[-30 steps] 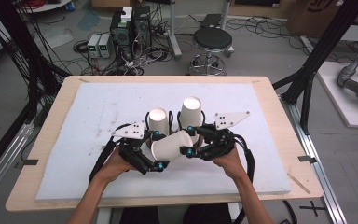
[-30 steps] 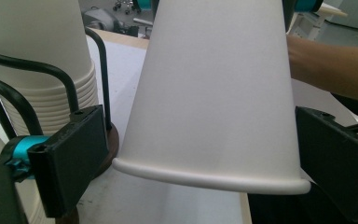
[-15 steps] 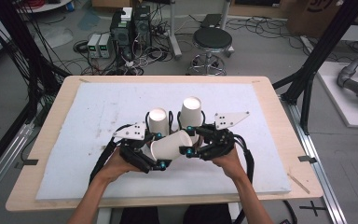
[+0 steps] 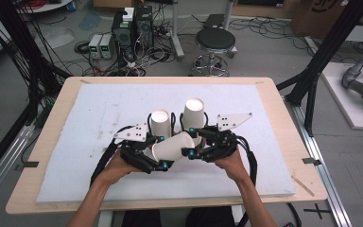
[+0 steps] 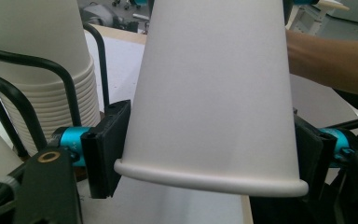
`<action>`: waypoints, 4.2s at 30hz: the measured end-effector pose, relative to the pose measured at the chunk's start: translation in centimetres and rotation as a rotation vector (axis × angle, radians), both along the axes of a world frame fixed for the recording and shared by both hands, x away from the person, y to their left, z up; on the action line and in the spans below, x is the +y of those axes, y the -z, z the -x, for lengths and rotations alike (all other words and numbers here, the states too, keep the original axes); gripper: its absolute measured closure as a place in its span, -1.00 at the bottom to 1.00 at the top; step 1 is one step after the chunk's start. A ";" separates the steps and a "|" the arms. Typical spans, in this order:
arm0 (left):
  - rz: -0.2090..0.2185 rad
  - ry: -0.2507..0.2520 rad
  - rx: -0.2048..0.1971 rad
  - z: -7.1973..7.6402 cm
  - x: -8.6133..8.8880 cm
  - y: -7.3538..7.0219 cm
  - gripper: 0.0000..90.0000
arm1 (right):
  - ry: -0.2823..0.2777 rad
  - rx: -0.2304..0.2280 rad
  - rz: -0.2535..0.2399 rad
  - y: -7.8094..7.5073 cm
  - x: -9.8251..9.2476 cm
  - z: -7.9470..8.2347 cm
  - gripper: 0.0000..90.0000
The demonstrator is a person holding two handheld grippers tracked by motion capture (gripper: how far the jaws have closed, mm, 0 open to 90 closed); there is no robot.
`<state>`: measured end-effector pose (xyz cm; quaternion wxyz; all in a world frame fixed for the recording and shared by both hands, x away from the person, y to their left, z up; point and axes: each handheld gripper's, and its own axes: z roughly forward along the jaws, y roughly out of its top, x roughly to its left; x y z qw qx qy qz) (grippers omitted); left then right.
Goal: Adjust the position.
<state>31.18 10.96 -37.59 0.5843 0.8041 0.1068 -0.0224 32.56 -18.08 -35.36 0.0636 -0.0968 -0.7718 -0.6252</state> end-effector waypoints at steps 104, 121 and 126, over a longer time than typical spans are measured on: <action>-0.721 0.122 -0.043 -1.0 1.0 -5.5 -0.34 | -0.093 -0.185 0.793 -5.1 3.8 -0.2 -0.54; -0.754 0.154 -0.071 -1.3 -1.0 -6.3 -0.35 | -0.113 -0.183 0.844 -4.8 6.3 -0.1 -0.69; -0.760 0.154 -0.066 -1.2 -1.4 -6.0 -0.35 | -0.128 -0.189 0.857 -4.8 7.1 0.0 -0.68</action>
